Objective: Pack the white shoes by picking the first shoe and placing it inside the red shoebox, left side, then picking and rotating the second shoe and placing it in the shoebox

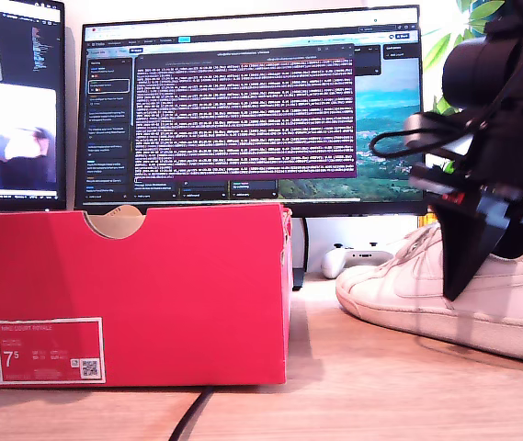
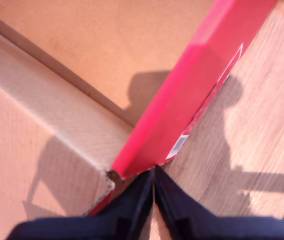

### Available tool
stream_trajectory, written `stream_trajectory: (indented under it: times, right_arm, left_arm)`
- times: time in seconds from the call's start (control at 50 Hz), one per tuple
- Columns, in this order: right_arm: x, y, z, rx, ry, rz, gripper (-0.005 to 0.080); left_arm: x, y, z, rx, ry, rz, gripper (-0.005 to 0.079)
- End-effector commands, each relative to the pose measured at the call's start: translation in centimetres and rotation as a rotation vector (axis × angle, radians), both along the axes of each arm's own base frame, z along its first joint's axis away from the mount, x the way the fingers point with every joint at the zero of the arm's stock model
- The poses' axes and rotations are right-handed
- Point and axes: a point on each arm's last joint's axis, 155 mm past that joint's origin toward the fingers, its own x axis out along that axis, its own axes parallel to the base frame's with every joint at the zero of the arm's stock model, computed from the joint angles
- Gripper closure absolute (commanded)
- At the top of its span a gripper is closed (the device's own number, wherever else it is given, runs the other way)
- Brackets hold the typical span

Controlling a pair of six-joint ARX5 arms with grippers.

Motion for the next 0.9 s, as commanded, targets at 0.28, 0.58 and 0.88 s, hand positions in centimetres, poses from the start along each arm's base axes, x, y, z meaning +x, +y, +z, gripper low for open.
stream_trajectory:
  times: [0.28,0.58,0.88]
  right_arm:
    - [1.6,6.4,6.7,0.212,0.004,-0.087,0.0765]
    - [3.4,11.0,14.4,0.403,-0.042,-0.164,0.0765]
    - [3.7,17.3,19.4,0.64,-0.056,-0.265,0.0765]
  left_arm:
    - [0.4,-0.5,0.7,-0.018,-0.014,-0.003,0.0762]
    - [0.4,-0.5,0.7,-0.019,-0.015,-0.003,0.0762]
    - [0.4,-0.5,0.7,-0.019,-0.016,-0.003,0.0761]
